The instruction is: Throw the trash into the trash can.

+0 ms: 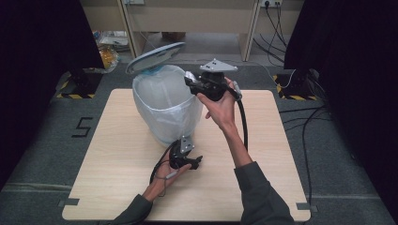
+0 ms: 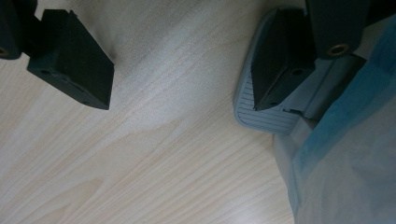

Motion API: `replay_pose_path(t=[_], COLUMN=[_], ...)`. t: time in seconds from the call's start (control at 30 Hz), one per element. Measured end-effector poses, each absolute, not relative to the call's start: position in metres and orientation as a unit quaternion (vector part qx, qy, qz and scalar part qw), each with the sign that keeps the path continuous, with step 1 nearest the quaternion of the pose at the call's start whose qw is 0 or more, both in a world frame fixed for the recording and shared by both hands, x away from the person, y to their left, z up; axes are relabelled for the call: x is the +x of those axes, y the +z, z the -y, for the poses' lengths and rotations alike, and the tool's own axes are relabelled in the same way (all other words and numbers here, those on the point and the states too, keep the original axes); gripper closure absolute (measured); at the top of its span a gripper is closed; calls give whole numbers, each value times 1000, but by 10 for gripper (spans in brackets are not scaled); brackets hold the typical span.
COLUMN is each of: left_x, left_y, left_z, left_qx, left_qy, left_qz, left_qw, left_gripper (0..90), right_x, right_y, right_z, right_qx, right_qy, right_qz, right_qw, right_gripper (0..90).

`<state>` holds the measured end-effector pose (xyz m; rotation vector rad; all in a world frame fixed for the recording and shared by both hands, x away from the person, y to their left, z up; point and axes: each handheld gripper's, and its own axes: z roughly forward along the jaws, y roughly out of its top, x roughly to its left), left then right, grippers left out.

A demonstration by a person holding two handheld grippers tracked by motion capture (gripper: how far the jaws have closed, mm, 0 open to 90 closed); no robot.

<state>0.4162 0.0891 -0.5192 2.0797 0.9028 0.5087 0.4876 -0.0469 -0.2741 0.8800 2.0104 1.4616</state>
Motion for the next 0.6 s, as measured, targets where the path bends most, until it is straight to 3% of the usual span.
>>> replay_pose_path(t=[0.6], left_x=[416], left_y=[-519], left_z=[-90], left_qx=[823], left_qy=[200], left_qz=[-355], left_qw=[396], left_gripper=[208], right_x=[510], right_y=[-283], right_z=[15], right_qx=[317], right_qy=[540], right_qz=[-749], right_qw=[217], right_gripper=[586])
